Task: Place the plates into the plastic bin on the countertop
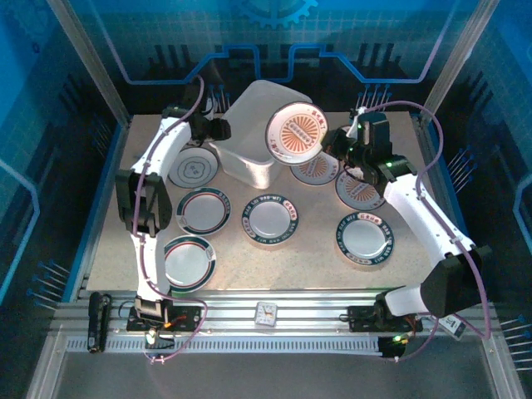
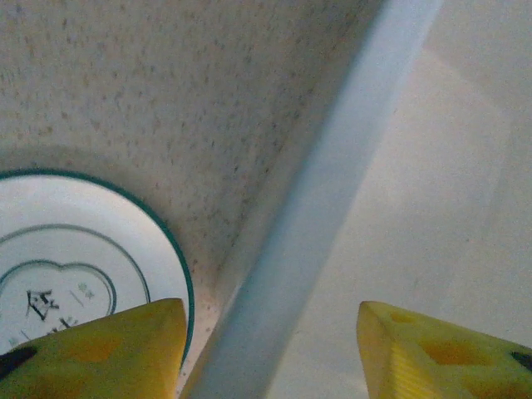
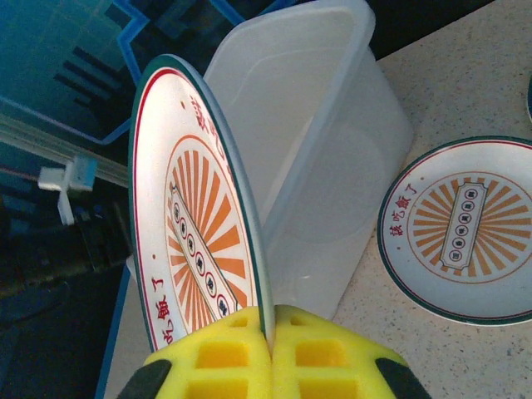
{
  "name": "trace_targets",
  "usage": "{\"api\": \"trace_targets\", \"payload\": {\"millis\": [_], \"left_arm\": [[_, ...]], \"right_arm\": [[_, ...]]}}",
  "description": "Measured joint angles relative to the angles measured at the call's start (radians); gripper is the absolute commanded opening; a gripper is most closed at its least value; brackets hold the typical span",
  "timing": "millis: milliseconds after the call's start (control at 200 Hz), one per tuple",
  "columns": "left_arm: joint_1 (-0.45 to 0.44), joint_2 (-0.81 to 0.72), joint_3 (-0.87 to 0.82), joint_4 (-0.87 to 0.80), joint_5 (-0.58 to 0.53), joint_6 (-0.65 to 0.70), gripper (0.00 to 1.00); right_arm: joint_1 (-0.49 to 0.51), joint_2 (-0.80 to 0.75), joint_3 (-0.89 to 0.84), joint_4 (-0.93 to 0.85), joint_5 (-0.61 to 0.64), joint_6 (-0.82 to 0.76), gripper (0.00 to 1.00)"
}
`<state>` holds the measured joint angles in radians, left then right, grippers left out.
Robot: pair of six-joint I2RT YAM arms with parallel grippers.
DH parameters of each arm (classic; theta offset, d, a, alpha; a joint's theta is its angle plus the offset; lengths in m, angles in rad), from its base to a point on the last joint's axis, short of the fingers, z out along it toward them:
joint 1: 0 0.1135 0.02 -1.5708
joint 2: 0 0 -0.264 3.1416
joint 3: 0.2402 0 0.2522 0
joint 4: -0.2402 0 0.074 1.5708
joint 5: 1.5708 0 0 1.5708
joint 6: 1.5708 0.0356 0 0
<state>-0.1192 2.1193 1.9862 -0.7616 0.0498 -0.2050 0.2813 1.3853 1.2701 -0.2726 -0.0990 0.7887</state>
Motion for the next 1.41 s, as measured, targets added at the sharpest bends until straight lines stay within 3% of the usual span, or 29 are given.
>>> {"api": "trace_targets", "payload": {"millis": [200, 620, 1061, 1251, 1341, 1406], "left_arm": [[0.000, -0.051, -0.096, 0.012, 0.012, -0.051, 0.47], [-0.011, -0.283, -0.365, 0.111, 0.027, -0.245, 0.44], [-0.072, -0.377, -0.496, 0.167, 0.030, -0.389, 0.43], [-0.111, -0.467, -0.600, 0.198, 0.026, -0.471, 0.45], [-0.131, -0.502, -0.633, 0.199, 0.026, -0.499, 0.59], [-0.144, -0.516, -0.638, 0.199, 0.026, -0.506, 0.63]], "right_arm": [[0.000, -0.004, 0.000, 0.000, 0.020, 0.018, 0.00], [0.025, -0.005, 0.003, 0.000, 0.044, 0.098, 0.00], [0.100, 0.107, 0.173, -0.055, 0.119, 0.181, 0.00], [0.153, 0.158, 0.229, -0.098, 0.198, 0.216, 0.00], [0.167, 0.191, 0.255, -0.108, 0.210, 0.229, 0.00], [0.172, 0.219, 0.279, -0.119, 0.217, 0.236, 0.00]]}}
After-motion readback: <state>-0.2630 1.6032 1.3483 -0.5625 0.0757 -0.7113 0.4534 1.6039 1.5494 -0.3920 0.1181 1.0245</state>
